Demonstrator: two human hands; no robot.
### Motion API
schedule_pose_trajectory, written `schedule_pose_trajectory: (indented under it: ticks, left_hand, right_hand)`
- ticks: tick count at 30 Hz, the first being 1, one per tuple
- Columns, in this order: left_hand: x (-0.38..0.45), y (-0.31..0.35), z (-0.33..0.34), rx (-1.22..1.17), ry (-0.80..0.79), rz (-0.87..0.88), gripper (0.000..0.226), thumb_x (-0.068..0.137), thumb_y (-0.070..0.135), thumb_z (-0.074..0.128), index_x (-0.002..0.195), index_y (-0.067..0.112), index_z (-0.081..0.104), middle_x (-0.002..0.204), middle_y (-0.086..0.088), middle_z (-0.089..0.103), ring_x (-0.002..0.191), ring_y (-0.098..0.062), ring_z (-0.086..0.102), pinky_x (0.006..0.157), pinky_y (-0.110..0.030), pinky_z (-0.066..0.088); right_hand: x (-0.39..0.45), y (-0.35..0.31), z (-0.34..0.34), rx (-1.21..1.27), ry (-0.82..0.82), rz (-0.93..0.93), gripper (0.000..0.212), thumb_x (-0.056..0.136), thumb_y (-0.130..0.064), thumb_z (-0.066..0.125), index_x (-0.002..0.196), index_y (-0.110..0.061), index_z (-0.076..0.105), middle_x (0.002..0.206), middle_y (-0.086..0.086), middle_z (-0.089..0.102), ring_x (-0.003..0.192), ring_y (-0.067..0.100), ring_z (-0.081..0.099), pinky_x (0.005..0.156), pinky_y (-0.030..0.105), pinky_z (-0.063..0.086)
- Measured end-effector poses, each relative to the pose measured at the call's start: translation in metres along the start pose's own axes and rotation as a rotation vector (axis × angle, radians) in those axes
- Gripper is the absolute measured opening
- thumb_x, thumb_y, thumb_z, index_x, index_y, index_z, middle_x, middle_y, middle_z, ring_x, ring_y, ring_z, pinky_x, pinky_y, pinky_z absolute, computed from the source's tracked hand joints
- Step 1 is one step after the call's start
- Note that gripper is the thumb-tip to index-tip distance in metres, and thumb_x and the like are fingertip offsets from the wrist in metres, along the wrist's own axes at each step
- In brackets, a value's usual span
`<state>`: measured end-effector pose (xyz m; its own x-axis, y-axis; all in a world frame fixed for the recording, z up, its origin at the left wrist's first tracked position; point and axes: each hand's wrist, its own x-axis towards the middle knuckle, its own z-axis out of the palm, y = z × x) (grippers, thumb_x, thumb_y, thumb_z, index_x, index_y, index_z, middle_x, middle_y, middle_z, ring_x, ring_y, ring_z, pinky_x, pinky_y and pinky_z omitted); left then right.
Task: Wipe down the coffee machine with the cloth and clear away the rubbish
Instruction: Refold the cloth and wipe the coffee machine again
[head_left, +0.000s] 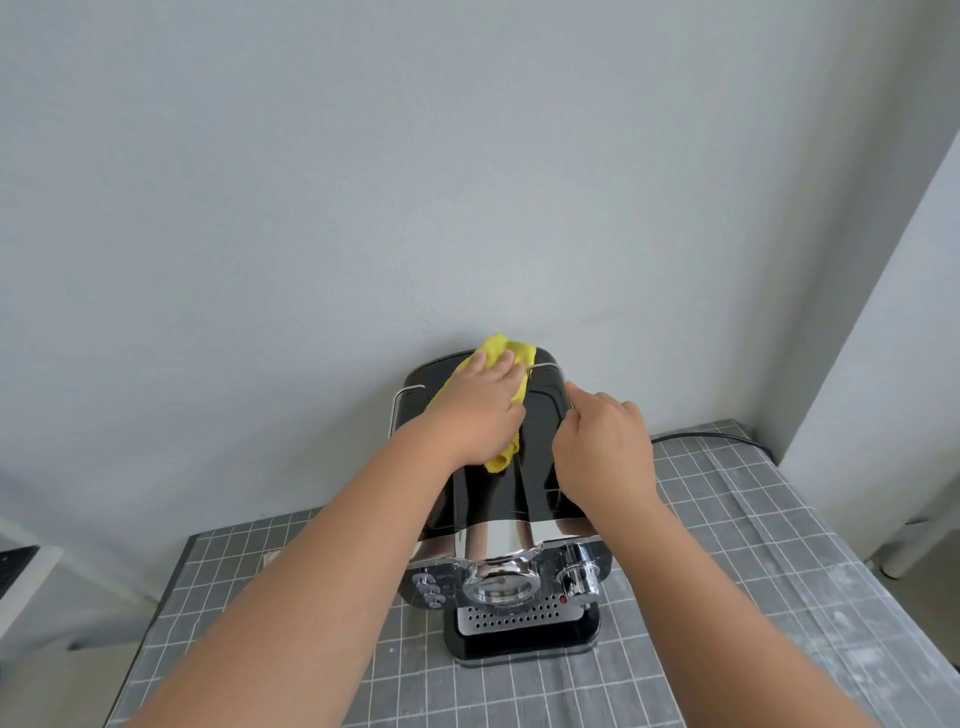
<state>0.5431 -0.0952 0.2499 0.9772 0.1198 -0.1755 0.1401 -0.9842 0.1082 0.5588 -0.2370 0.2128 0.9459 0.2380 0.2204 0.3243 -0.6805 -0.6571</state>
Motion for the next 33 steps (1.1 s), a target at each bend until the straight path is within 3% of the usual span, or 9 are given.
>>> schedule_pose_trajectory:
  ticks: [6, 10, 13, 16, 20, 24, 28, 33]
  left_hand:
    - [-0.058, 0.027, 0.018, -0.056, -0.008, 0.206, 0.061, 0.097, 0.016, 0.032, 0.154, 0.025, 0.012, 0.163, 0.006, 0.003, 0.149, -0.019, -0.004, 0.120, -0.039, -0.003]
    - [-0.036, 0.030, 0.015, -0.072, -0.018, 0.292, 0.053, 0.100, 0.026, 0.024, 0.153, 0.024, 0.018, 0.162, 0.006, 0.013, 0.149, -0.021, 0.005, 0.121, -0.036, 0.001]
    - [-0.010, 0.030, 0.017, 0.055, -0.038, 0.217, 0.068, 0.092, 0.040, 0.006, 0.153, 0.013, 0.016, 0.162, -0.007, 0.013, 0.149, -0.024, 0.006, 0.120, -0.040, 0.009]
    - [-0.002, 0.037, 0.016, 0.134, 0.025, 0.055, 0.061, 0.099, 0.040, 0.019, 0.153, 0.014, 0.014, 0.162, -0.001, 0.009, 0.144, -0.027, 0.015, 0.115, -0.041, 0.022]
    - [-0.003, 0.050, 0.013, 0.144, 0.071, -0.011, 0.059, 0.098, 0.042, 0.023, 0.151, 0.017, 0.017, 0.161, 0.007, 0.010, 0.133, -0.027, 0.023, 0.109, -0.038, 0.024]
    - [-0.009, 0.044, 0.008, 0.079, 0.001, 0.015, 0.057, 0.096, 0.039, 0.029, 0.150, 0.021, 0.022, 0.161, 0.012, 0.010, 0.129, -0.027, 0.022, 0.108, -0.041, 0.019]
    - [-0.042, 0.036, 0.010, 0.085, -0.004, 0.059, 0.061, 0.097, 0.037, 0.029, 0.154, 0.026, 0.010, 0.161, 0.015, 0.000, 0.138, -0.021, 0.012, 0.113, -0.039, 0.012]
    - [-0.072, 0.018, 0.014, 0.058, 0.024, -0.007, 0.063, 0.098, 0.044, 0.026, 0.154, 0.030, 0.000, 0.160, 0.019, -0.007, 0.144, -0.013, 0.001, 0.118, -0.039, 0.011]
  right_hand:
    - [0.000, 0.001, -0.001, 0.075, -0.011, 0.022, 0.048, 0.093, -0.010, 0.035, 0.139, -0.017, 0.049, 0.112, 0.010, 0.064, 0.102, 0.033, 0.046, 0.088, 0.040, 0.040]
    - [-0.004, 0.002, -0.003, 0.153, 0.031, 0.058, 0.045, 0.093, -0.012, 0.034, 0.130, -0.021, 0.059, 0.105, 0.006, 0.058, 0.098, 0.030, 0.042, 0.093, 0.039, 0.037]
    - [-0.009, 0.006, -0.007, 0.128, 0.073, 0.062, 0.043, 0.093, -0.015, 0.037, 0.124, -0.029, 0.063, 0.105, 0.002, 0.051, 0.096, 0.027, 0.040, 0.093, 0.034, 0.033]
    - [-0.011, 0.012, -0.008, 0.043, 0.106, 0.006, 0.039, 0.091, -0.016, 0.044, 0.119, -0.031, 0.066, 0.107, 0.002, 0.052, 0.090, 0.023, 0.035, 0.088, 0.035, 0.033]
    - [-0.011, 0.018, -0.012, 0.009, 0.177, -0.043, 0.042, 0.081, -0.021, 0.039, 0.103, -0.024, 0.075, 0.098, 0.006, 0.056, 0.085, 0.026, 0.038, 0.078, 0.038, 0.037]
    - [-0.019, 0.020, -0.012, -0.026, 0.146, -0.039, 0.039, 0.085, -0.027, 0.039, 0.100, -0.023, 0.075, 0.101, 0.005, 0.056, 0.090, 0.029, 0.042, 0.078, 0.037, 0.034]
    - [-0.023, 0.019, -0.010, -0.016, 0.132, -0.035, 0.024, 0.092, -0.029, 0.053, 0.100, -0.020, 0.073, 0.105, 0.004, 0.056, 0.096, 0.029, 0.044, 0.081, 0.036, 0.032]
    - [-0.020, 0.020, -0.006, -0.026, 0.152, -0.061, 0.022, 0.090, -0.023, 0.056, 0.101, -0.015, 0.073, 0.106, 0.007, 0.059, 0.094, 0.032, 0.046, 0.079, 0.038, 0.036]
